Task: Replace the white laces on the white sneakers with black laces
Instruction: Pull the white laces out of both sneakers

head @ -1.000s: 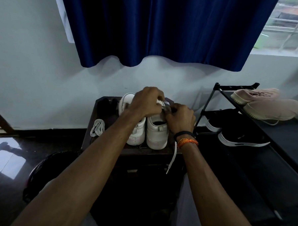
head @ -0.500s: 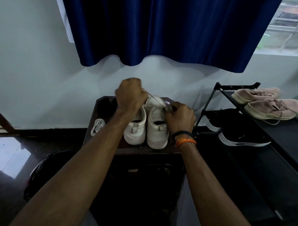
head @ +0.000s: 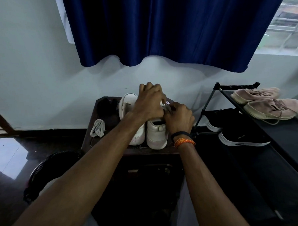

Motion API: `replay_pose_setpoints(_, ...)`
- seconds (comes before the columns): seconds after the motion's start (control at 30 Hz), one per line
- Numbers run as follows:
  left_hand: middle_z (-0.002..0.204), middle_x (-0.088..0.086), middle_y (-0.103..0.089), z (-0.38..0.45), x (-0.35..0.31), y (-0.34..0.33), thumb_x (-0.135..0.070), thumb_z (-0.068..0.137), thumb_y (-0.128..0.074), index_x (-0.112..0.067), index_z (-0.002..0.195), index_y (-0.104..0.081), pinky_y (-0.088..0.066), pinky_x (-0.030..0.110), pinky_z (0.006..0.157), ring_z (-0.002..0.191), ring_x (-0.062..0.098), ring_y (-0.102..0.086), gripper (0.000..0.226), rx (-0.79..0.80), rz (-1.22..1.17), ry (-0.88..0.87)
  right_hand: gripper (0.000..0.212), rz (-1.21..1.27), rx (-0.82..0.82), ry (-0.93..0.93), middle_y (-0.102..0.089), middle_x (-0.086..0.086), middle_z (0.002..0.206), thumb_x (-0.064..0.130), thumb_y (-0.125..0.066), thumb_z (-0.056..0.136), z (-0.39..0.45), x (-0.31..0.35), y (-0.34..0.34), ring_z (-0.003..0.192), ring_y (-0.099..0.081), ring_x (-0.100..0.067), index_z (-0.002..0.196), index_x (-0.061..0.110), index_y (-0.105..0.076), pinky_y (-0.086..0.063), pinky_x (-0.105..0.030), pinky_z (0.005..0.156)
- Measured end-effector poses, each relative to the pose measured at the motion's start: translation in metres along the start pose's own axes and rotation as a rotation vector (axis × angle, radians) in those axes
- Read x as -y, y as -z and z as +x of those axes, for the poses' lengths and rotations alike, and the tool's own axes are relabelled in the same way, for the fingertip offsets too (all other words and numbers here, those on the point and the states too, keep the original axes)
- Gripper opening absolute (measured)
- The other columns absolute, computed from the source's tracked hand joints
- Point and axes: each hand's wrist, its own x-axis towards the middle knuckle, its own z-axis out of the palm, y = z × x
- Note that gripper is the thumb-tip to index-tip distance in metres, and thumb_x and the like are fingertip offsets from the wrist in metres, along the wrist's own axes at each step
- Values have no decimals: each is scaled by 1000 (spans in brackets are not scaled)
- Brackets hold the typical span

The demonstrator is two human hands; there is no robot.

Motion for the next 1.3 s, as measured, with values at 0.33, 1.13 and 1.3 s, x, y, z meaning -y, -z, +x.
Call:
replay_pose_setpoints(0.33,102,4,-61,2,-5,-18,-19,83,-64,-9,91,-71,-23,32,89,105,24,-48,14,-15,119,70,19,9,7,-12,-73,-11,94,19,-62,84,-3,2,0,88,-67,-33,98,15,-75,-37,-26,68)
replay_pose_setpoints(1.13,109,1,-62,-17,4,-1,-8,67,-67,-17,103,-71,-26,37,89,106,26,-50,37,-281,-13,235,26,53,-24,-54,-75,-10,96,23,-62,88,-7,6,-3,91,-68,-36,111,23,-74,-52,-33,74)
replay_pose_setpoints(1.3,130,-5,-58,-9,-10,-11,-20,80,-71,-23,102,-79,-23,35,96,120,23,-42,23,-61,31,110,21,172,-17,-124,-76,-10,91,16,-64,87,-8,7,-5,87,-69,-33,102,19,-77,-53,-33,74)
